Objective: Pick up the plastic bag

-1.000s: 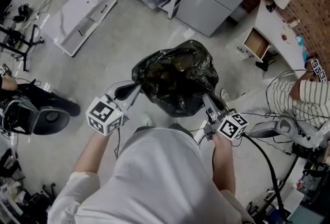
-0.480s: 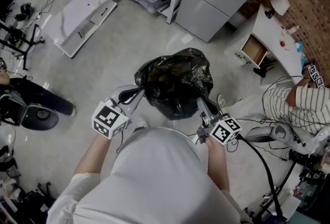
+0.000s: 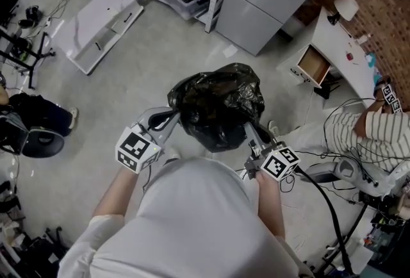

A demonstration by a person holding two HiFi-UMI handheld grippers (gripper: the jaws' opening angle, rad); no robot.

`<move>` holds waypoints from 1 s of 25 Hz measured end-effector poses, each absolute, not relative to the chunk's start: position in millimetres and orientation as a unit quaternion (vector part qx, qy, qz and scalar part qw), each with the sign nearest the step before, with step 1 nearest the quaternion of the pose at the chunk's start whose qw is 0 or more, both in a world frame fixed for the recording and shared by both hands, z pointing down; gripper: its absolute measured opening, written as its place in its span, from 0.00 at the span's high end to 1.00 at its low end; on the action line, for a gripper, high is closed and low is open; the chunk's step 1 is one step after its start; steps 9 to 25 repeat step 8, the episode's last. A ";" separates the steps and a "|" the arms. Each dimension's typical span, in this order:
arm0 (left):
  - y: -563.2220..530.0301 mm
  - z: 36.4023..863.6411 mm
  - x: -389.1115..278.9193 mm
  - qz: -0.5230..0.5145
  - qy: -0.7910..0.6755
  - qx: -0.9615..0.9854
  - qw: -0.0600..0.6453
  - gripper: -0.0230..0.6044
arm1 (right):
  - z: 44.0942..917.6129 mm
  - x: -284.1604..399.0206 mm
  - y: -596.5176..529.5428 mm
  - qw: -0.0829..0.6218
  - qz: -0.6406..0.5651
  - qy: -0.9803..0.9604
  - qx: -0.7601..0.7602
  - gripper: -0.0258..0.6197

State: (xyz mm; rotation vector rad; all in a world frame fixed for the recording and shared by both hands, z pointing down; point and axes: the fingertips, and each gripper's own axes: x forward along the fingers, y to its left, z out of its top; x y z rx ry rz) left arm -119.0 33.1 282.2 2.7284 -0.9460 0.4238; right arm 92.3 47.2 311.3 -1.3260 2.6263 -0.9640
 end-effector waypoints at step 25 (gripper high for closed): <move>31.7 274.7 -104.2 0.145 -0.321 0.929 0.112 0.95 | 305.9 105.6 44.0 0.023 -0.312 0.850 -0.425 0.96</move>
